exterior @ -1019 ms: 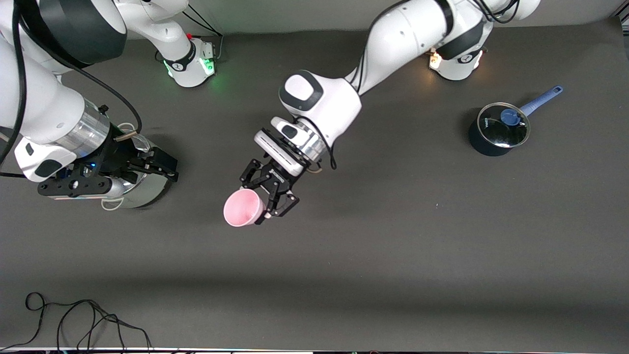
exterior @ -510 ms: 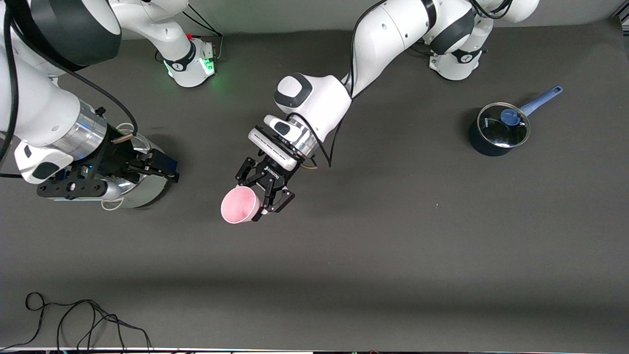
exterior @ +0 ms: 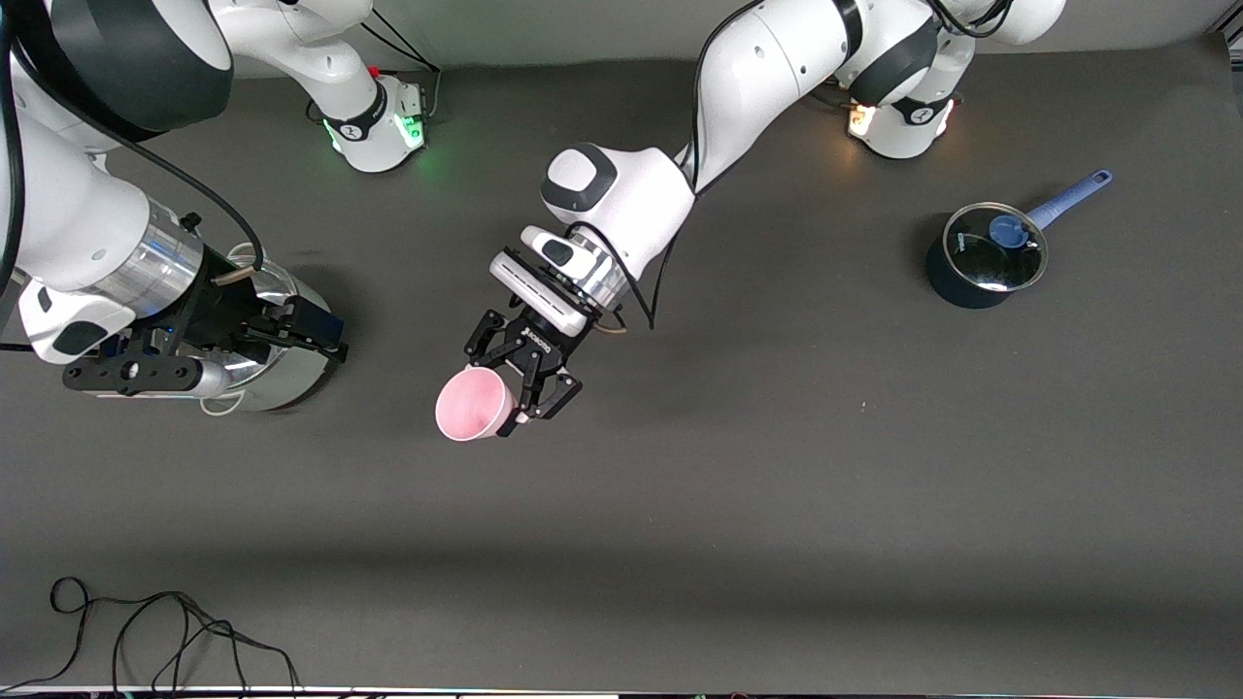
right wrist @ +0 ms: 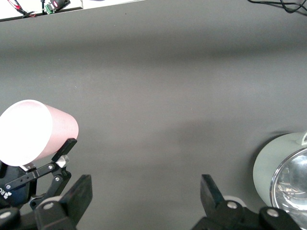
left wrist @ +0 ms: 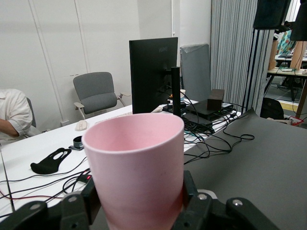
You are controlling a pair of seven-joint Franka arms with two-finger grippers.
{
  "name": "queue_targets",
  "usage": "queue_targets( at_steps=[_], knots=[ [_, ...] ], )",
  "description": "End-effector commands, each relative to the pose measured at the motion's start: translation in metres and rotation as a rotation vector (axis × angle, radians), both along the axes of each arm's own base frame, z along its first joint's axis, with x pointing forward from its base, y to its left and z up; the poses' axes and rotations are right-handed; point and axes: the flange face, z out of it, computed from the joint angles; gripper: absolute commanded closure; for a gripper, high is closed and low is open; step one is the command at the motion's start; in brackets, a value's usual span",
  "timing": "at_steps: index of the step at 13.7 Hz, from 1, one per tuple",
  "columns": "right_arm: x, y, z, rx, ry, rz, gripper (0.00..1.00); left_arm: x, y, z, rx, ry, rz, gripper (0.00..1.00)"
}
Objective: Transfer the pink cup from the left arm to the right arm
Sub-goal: 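Hold the cup with the left gripper while the right gripper reaches it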
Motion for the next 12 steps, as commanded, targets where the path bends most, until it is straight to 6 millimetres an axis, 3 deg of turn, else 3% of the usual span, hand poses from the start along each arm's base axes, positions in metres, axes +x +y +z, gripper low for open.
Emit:
queue_targets(
  at_steps=[1,9,10,12],
  knots=[
    [0.001,0.000,0.002,0.010,0.009,-0.019,0.00,-0.003,-0.002,0.008,-0.019,-0.003,0.005,1.00],
    [0.005,0.024,0.003,0.027,-0.020,0.006,0.00,-0.002,-0.002,0.008,-0.017,-0.006,0.005,1.00],
    [0.009,0.034,0.005,0.037,-0.040,-0.007,0.00,-0.002,-0.002,0.008,-0.017,-0.006,0.005,1.00],
    [0.021,0.064,-0.010,0.052,-0.054,-0.075,0.00,-0.002,-0.002,0.008,-0.017,-0.006,0.005,1.00]
  ],
)
